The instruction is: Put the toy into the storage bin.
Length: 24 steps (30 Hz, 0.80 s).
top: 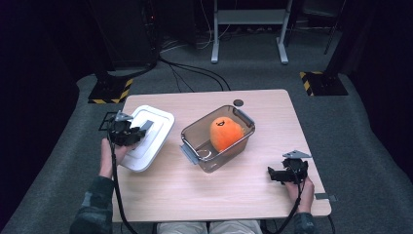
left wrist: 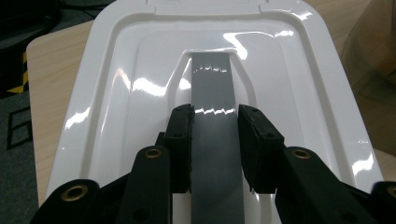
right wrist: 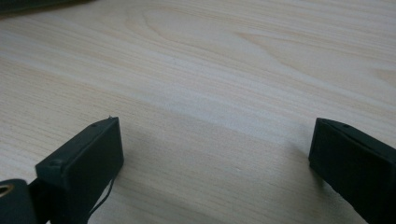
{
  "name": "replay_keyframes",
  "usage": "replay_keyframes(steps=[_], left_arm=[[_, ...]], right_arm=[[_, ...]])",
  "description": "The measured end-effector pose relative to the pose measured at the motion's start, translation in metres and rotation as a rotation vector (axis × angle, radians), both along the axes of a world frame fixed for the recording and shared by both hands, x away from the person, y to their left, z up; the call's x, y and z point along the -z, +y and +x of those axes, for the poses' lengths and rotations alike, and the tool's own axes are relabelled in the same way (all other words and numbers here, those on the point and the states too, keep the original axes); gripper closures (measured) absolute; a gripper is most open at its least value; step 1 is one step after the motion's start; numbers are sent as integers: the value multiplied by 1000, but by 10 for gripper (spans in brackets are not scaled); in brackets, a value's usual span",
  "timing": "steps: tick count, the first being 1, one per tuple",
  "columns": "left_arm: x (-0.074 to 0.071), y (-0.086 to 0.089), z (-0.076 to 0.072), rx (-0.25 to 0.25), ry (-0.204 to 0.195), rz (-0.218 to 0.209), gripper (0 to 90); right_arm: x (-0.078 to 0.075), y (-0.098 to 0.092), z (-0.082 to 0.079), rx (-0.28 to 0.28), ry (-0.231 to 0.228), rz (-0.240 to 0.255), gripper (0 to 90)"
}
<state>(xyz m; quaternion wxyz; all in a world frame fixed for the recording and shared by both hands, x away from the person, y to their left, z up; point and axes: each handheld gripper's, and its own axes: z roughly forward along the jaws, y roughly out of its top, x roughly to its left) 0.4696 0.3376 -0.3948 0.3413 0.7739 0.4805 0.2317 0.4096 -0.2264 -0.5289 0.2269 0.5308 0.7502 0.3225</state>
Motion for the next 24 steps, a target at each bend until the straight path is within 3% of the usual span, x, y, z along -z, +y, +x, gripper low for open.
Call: replay_keyframes(steps=[13, 24], left_arm=[[-28, -18, 8, 64, -19, 2, 663], [-42, -40, 15, 122, -27, 13, 663]], right_arm=[[0, 0, 0, 1, 0, 1, 24], [0, 0, 0, 4, 3, 7, 29]])
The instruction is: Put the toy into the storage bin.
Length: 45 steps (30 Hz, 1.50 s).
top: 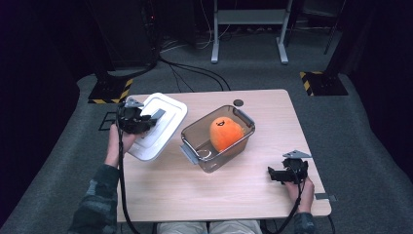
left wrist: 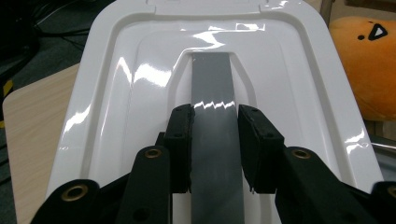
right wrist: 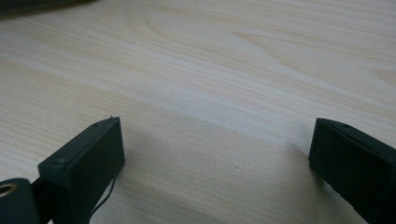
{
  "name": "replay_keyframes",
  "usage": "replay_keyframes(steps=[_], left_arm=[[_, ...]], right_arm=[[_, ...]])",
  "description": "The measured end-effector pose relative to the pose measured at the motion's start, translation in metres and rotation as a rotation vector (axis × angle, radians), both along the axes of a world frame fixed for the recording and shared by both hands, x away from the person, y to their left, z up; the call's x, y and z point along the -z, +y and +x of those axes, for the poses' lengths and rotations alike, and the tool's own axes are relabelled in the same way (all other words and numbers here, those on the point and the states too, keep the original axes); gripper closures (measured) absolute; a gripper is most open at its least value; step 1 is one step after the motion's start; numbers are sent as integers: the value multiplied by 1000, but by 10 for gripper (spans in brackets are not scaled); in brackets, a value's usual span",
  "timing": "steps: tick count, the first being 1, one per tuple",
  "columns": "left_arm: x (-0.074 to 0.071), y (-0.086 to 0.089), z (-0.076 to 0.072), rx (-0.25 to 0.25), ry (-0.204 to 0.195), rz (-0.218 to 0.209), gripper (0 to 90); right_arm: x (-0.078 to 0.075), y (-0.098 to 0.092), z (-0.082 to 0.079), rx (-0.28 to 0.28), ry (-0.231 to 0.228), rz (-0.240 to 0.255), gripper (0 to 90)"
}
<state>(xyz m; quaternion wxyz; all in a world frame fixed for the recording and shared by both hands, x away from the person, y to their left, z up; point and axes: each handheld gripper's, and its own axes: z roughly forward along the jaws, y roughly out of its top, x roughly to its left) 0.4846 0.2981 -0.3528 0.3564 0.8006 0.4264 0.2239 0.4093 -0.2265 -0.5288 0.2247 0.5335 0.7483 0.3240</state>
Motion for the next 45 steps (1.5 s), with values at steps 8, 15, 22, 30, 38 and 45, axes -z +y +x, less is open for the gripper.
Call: replay_keyframes(steps=[8, 15, 22, 30, 38, 45], left_arm=[[-6, -17, 5, 36, -6, 1, 664], [-13, -33, 9, 73, -9, 15, 664], [-17, -49, 13, 107, -8, 20, 663], [-20, -70, 19, 151, -7, 15, 663], [-20, -101, 24, 215, -4, 18, 663], [-15, -131, 28, 283, 17, 36, 663]], right_arm=[[0, 0, 0, 0, 0, 0, 30], [0, 0, 0, 0, -3, 0, 35], [0, 0, 0, -1, -3, 1, 35], [0, 0, 0, -1, -2, 3, 38], [0, 0, 0, -2, -6, 2, 44], [0, 0, 0, -3, -6, 2, 44]])
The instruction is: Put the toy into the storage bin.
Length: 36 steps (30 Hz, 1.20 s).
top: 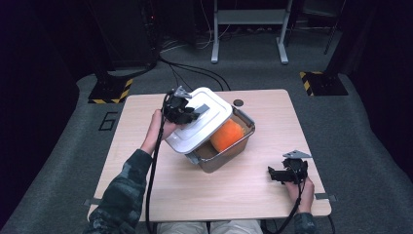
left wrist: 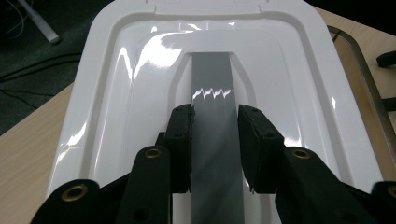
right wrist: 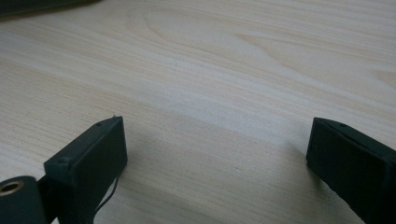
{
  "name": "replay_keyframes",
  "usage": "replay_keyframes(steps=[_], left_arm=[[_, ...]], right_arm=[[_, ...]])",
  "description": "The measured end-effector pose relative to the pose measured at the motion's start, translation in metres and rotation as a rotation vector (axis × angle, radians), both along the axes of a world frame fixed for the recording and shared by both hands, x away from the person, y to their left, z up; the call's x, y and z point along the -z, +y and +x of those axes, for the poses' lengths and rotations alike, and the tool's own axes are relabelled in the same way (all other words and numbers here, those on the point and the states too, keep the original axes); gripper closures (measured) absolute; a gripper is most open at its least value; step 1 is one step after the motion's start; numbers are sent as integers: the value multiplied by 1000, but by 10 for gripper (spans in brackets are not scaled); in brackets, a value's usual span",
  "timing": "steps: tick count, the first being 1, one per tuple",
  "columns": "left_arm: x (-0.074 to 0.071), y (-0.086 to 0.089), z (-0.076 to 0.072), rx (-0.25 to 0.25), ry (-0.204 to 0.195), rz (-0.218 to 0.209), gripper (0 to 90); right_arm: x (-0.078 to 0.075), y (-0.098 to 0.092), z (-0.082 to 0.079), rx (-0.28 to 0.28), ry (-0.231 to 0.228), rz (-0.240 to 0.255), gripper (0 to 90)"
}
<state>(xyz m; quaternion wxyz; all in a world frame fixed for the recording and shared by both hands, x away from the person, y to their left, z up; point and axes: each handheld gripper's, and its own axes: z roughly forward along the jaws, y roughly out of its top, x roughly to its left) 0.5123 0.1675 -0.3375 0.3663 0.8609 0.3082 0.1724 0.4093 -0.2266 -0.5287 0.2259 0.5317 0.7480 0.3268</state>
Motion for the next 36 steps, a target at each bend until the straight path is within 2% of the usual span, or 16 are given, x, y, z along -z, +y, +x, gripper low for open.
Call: replay_keyframes(steps=[7, 16, 23, 27, 31, 32, 34, 36], left_arm=[[13, -29, 4, 59, 34, 30, 663], [26, -54, 4, 95, 66, 20, 663], [36, -68, 3, 114, 93, 25, 663], [42, -72, 4, 113, 90, 56, 662], [43, -69, 5, 107, 99, 36, 657], [44, -70, 4, 97, 97, 32, 648], [44, -69, 4, 90, 107, 28, 544], [43, -66, 4, 89, 113, 2, 438]], right_arm=[[0, 0, 0, 5, -2, 2, 46], [0, 0, 0, -9, 0, -4, 50], [0, 0, 0, -9, -1, -7, 51], [0, 0, -1, -7, -2, -6, 52], [0, 0, 0, -9, -2, -6, 52], [0, 0, -1, -8, -1, -6, 52], [0, 0, 0, -8, -1, -7, 53], [0, 0, -1, -8, -1, -6, 52]])
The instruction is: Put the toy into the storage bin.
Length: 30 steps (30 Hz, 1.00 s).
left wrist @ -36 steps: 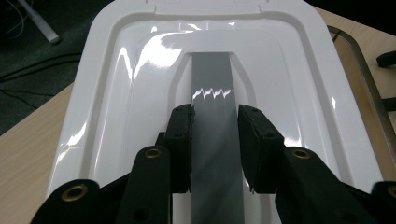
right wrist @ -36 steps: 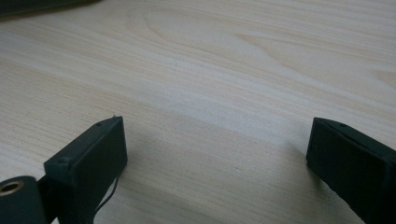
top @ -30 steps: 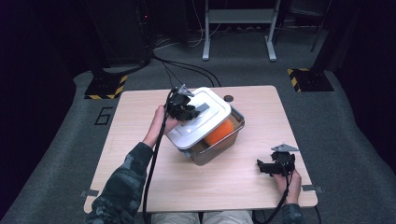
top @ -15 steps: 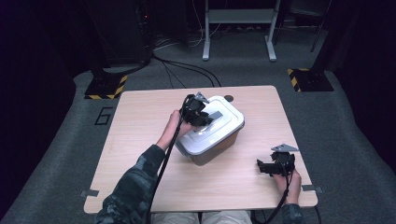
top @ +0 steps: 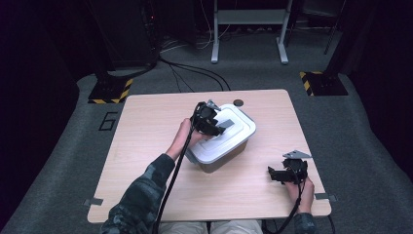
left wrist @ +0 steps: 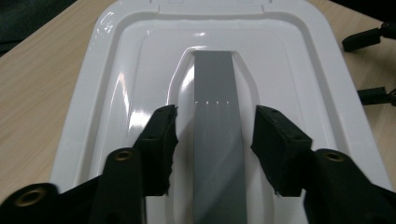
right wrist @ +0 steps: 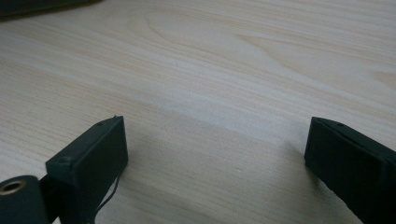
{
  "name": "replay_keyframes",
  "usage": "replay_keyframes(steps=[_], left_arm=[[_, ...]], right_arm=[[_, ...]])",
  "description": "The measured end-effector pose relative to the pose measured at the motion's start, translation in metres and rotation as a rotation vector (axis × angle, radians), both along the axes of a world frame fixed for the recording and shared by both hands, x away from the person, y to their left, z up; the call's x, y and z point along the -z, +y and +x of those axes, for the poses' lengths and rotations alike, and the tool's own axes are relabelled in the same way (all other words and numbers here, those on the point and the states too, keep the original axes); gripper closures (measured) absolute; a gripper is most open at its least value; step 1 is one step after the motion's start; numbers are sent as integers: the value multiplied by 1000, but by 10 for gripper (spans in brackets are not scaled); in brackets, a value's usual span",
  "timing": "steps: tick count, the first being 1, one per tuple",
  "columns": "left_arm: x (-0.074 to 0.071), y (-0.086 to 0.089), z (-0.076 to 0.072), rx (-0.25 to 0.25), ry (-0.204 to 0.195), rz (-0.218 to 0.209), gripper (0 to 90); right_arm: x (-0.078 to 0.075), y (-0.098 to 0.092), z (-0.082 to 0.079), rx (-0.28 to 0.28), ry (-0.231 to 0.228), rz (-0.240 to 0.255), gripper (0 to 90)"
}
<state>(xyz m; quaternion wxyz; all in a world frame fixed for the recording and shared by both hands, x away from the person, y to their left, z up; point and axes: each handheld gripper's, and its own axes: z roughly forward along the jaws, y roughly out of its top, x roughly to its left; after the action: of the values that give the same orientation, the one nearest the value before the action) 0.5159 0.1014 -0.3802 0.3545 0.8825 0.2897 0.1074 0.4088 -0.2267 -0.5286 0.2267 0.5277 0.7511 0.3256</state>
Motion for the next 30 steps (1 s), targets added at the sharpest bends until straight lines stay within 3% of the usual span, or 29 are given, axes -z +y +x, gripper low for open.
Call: replay_keyframes(steps=[3, 8, 16, 20, 25, 30], left_arm=[[-4, 7, -3, -15, -7, -21, 307], [-11, 26, -12, -45, -38, -29, 196], [-11, 74, -32, -124, -84, -59, 136], [-1, 111, -43, -189, -89, -84, 112], [19, 157, -53, -263, -64, -74, 98], [40, 189, -63, -329, -39, -73, 87]], right_arm=[[0, 0, 0, 0, 0, 0, 53], [0, 0, 0, -1, 0, 1, 53], [0, 0, 0, 1, -1, 0, 53], [0, 0, 0, 3, -2, -1, 53], [0, 0, 0, 2, -2, -2, 53], [0, 0, 0, 3, -2, -2, 53]])
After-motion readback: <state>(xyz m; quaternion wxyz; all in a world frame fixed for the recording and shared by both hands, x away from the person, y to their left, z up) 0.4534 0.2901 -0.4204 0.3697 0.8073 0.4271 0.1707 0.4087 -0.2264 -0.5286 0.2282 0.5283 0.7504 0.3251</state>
